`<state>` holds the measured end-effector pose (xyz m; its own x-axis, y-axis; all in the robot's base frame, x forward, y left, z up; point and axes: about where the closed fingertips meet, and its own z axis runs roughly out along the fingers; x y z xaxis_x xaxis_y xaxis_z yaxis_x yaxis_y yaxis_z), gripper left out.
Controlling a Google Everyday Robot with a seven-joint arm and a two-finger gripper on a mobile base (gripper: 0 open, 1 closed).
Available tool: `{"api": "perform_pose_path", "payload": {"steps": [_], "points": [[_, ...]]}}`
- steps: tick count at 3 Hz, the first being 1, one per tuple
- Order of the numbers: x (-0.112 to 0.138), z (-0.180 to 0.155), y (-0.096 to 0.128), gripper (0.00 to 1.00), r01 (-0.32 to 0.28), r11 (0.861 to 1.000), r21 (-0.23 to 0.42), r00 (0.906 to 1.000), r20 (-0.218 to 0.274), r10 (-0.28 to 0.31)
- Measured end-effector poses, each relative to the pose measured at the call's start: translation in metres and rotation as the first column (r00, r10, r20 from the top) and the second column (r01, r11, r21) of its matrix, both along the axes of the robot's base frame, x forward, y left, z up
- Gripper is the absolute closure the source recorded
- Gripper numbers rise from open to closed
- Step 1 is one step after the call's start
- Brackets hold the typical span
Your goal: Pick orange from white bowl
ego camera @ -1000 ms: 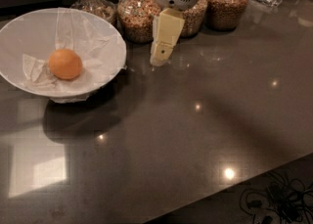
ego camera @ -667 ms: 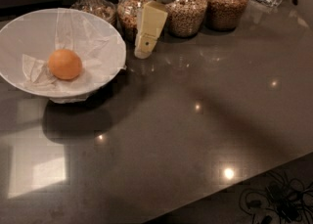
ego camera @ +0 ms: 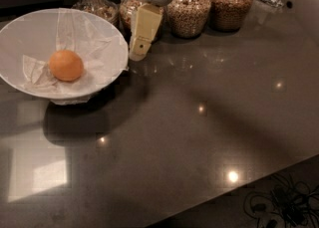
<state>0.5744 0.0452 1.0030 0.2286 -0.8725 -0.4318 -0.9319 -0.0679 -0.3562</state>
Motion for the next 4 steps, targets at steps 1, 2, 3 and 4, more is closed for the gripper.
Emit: {"api": "perform_pose_path", "payload": {"steps": [1,2,3,4], "points": [[0.007,-0.024,0.046,0.00,-0.062,0.990,0.125,0.9975,-0.027,0.066],[0.017,-0.030,0.111,0.00,-0.139,0.953,0.268,0.9881,-0.027,0.151],[0.024,-0.023,0.153,0.00,-0.197,0.916,0.350,0.9769,-0.009,0.213],[0.023,-0.023,0.154,0.00,-0.197,0.916,0.350,0.9769,-0.009,0.214]]}}
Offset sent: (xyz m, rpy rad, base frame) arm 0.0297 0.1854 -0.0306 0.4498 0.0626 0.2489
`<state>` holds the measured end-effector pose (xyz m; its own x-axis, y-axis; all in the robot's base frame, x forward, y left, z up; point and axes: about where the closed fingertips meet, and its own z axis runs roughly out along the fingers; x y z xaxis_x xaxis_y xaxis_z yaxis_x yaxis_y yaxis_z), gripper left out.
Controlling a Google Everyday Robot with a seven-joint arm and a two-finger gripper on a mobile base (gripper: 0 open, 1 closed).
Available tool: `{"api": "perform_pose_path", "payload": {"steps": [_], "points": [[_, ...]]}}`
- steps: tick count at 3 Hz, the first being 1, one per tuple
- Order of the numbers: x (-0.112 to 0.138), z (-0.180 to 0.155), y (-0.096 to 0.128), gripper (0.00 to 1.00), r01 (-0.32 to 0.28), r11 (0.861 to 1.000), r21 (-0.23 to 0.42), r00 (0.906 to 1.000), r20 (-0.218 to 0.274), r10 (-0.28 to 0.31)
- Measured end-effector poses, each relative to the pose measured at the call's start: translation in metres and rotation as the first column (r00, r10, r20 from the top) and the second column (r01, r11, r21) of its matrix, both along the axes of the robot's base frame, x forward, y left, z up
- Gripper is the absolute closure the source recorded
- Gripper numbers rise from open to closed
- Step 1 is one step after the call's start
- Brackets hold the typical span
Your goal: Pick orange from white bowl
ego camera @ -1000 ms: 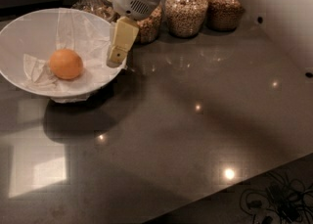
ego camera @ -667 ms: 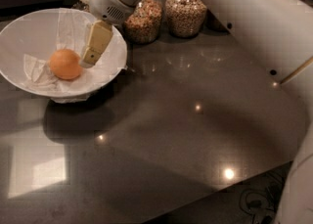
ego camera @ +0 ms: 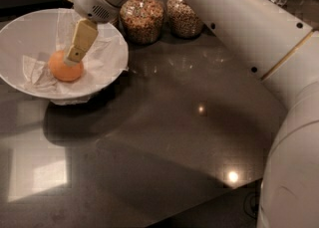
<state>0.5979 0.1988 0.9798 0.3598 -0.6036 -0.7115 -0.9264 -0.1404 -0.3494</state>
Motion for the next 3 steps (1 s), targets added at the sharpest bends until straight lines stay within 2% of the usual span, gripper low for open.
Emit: {"api": "perform_pose_path", "payload": {"steps": [2,3], "points": [[0.011,-0.054,0.039,0.00,-0.083,0.996,-0.014,0.9933,-0.082,0.081],[0.015,-0.063,0.047,0.06,-0.105,0.994,-0.037,0.9910,-0.087,0.101]]}}
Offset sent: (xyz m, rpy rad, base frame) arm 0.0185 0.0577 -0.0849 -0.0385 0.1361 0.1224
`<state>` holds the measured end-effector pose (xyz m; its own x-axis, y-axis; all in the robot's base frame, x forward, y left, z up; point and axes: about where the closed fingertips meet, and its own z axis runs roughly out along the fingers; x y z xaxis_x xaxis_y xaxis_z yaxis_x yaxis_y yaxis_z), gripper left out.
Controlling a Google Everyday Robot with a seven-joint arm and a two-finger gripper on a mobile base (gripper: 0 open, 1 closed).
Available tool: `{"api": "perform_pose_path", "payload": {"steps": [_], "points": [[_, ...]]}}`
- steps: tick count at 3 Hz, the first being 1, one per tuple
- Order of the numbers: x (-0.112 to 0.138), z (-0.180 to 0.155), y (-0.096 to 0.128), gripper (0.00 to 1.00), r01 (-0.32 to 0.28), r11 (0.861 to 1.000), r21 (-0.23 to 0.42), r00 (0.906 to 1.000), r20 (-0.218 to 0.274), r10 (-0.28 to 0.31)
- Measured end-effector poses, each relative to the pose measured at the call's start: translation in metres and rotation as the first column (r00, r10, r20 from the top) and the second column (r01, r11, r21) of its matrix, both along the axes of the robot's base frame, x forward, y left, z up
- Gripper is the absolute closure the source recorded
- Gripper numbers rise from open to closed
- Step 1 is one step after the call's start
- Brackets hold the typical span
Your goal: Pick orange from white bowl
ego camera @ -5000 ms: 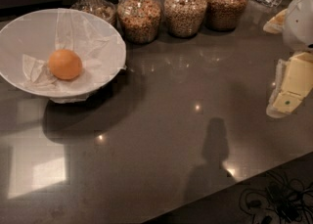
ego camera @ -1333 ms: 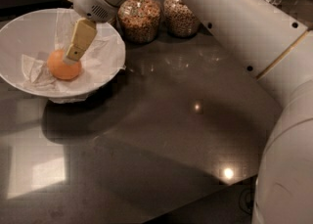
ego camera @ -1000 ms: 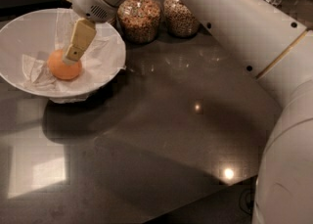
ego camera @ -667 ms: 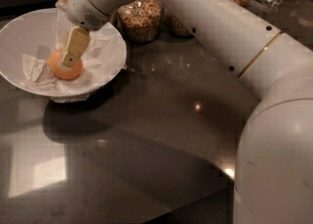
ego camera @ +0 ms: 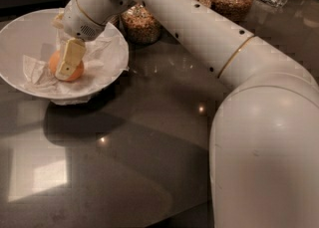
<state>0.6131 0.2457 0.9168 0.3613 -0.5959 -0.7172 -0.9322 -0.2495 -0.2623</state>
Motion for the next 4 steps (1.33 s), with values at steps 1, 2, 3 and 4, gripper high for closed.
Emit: {"api": "perform_pose_path", "payload": {"steps": [1,2,3,4], "points": [[-0.004,-0.004,-0.007,0.12,-0.004,0.999,-0.043,1.0000,-0.001,0.004],[-0.007,-0.010,-0.012,0.12,-0.005,0.998,-0.066,1.0000,-0.006,0.005],[-0.009,-0.021,-0.015,0.13,0.004,0.997,-0.071,0.9998,-0.021,-0.006],[-0.006,-0.028,-0.009,0.14,0.005,0.998,-0.056,0.9998,-0.021,-0.006]]}}
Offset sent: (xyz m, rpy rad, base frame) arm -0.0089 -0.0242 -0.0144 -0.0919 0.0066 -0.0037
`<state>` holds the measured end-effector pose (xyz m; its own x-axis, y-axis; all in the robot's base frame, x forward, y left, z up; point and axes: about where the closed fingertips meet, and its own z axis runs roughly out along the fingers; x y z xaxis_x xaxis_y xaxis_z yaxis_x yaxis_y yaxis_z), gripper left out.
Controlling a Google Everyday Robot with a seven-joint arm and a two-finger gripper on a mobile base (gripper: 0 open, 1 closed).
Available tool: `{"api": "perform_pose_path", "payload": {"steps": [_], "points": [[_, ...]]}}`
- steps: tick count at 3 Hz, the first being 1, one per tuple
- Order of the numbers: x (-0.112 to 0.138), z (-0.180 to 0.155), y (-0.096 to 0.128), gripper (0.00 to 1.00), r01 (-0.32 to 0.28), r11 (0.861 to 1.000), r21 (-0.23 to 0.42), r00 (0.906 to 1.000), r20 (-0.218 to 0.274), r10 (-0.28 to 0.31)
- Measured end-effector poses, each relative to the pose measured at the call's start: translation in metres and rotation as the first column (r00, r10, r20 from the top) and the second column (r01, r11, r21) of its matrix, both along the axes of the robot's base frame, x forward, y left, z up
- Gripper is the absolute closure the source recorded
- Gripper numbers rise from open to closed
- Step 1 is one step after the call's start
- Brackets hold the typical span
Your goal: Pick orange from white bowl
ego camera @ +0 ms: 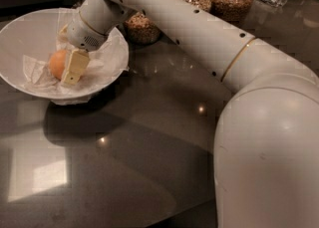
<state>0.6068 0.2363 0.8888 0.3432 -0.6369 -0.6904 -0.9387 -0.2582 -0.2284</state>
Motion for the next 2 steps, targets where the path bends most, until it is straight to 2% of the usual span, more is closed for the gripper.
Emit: {"api": "perform_pose_path", "payload": {"steps": [2], "points": [[0.011,-0.016,0.012,0.16,0.006,0.999,0.031,0.9998,-0.017,-0.006]]}}
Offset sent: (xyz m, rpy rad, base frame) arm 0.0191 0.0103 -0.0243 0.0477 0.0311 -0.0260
